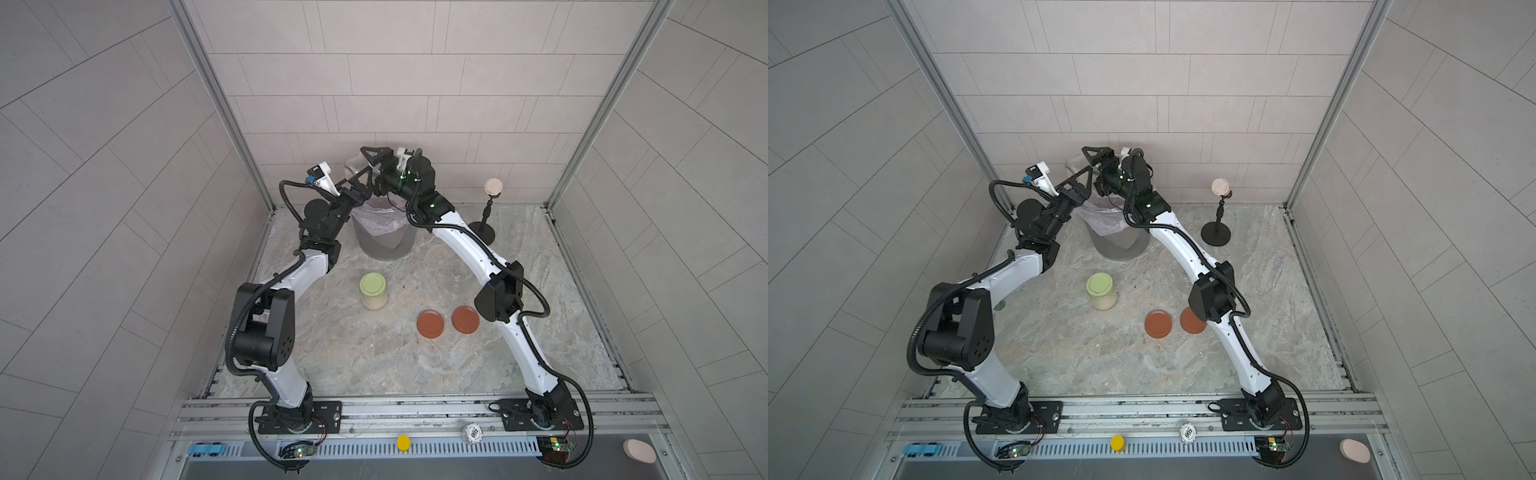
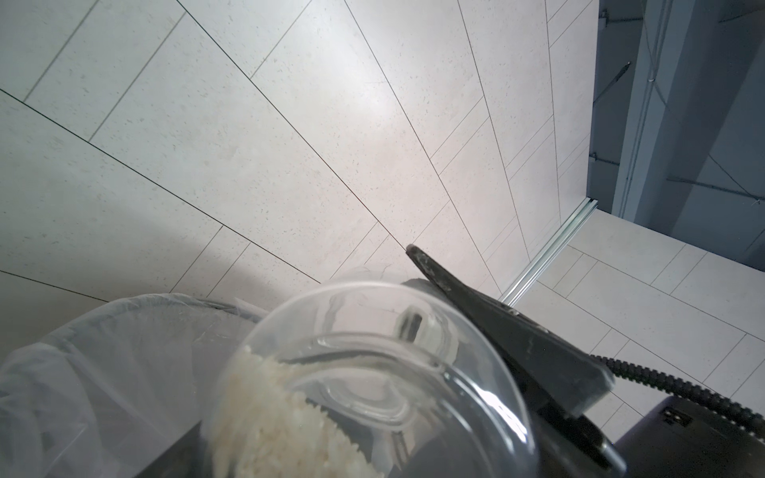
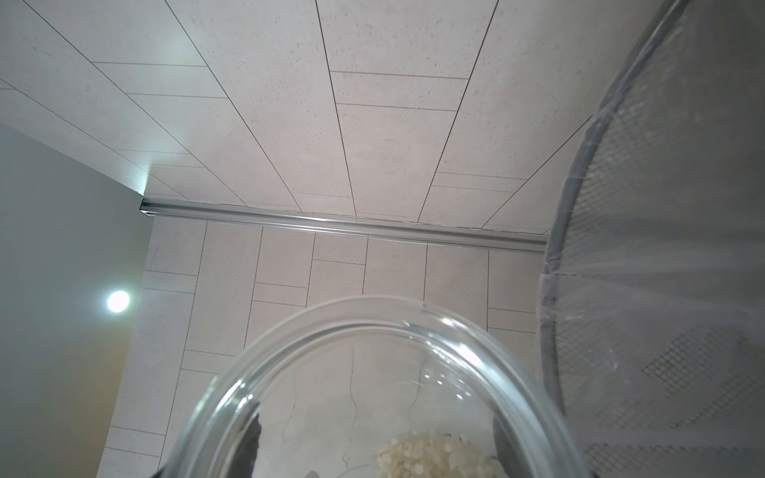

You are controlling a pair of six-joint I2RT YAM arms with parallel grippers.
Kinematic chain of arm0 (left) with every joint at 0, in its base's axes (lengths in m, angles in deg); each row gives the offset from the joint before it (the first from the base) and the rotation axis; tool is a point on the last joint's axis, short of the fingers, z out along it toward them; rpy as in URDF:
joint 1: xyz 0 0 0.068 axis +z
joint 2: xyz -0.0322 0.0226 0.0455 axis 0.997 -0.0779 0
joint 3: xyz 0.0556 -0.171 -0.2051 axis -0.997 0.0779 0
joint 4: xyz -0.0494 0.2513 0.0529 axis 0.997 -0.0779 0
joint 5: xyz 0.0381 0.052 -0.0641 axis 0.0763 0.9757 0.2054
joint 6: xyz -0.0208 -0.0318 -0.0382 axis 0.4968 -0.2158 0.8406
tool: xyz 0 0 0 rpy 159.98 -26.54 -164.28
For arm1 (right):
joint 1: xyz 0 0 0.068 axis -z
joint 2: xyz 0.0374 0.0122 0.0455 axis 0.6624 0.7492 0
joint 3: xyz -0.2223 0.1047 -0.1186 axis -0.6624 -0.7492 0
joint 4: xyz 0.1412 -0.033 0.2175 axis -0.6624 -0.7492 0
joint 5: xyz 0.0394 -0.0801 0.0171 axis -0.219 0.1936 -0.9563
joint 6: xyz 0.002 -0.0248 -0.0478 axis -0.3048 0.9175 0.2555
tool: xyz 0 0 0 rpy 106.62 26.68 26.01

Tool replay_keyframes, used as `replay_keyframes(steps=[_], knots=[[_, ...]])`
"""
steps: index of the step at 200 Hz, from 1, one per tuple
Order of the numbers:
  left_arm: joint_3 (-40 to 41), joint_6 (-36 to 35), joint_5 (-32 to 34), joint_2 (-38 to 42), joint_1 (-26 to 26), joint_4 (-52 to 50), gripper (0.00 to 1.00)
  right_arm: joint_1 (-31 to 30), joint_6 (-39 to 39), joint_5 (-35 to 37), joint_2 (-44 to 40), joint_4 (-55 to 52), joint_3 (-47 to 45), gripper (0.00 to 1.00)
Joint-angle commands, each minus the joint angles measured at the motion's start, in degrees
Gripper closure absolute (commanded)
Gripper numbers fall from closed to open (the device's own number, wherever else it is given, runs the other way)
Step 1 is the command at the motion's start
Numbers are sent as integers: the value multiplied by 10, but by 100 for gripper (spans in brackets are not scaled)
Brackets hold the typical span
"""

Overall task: Empty moldy rice from jars
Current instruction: Pour the moldy rice from the jar into the trash bin.

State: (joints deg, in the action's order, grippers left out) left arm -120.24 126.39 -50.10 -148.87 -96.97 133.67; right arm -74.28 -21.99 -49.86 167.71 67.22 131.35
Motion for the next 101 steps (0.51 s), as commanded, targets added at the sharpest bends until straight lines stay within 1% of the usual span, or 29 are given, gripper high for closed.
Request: replay_keyframes(steps=[1,22,67,86,101], knots=[[-10,14,17,-4,-6,76,3,-6,-20,-13,-9,66,6,74],[-6,17,28,-4,-6,94,4,-5,-22,-15,-9,68,5,75],[-16,10,34,-4,-7,71,9,-7,-22,-17,-10,72,2,75],[-16,11,45,-3,-9,67,13,-6,-23,-19,-10,76,-2,75],[-16,9,54,-3,-10,57,24,-6,-23,-19,-12,80,-9,75]])
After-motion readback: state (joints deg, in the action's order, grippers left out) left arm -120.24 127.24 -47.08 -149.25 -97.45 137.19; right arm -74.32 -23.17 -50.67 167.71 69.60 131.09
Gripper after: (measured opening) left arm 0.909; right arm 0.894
